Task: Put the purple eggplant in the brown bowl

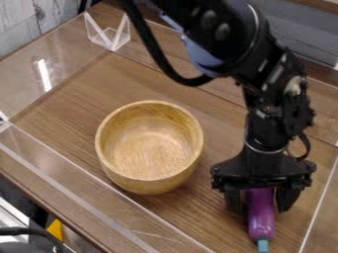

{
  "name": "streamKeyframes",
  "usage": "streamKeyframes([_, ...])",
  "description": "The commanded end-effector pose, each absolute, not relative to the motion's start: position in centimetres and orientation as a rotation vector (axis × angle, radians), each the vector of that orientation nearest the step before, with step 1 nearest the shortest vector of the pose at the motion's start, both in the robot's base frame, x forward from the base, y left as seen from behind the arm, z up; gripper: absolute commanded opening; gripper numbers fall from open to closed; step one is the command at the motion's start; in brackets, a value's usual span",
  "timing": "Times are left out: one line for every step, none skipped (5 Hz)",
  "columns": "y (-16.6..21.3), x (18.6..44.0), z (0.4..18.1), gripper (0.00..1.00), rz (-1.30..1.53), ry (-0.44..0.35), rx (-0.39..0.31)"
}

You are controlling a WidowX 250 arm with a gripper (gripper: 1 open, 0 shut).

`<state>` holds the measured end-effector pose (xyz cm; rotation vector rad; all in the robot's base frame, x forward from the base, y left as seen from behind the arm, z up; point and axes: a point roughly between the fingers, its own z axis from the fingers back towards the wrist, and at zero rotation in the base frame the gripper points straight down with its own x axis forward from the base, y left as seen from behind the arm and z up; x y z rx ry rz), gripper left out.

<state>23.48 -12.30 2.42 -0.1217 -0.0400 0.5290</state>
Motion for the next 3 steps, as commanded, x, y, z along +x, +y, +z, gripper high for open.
streamKeyframes([-11.9,24.1,3.4,1.00,0.535,-0.071,-0.135])
streamKeyframes([-11.1,24.2,3.8,1.00,0.547,-0.079,-0.131])
streamKeyframes([-10.8,24.5,4.2,1.00,0.507,-0.083,-0.132])
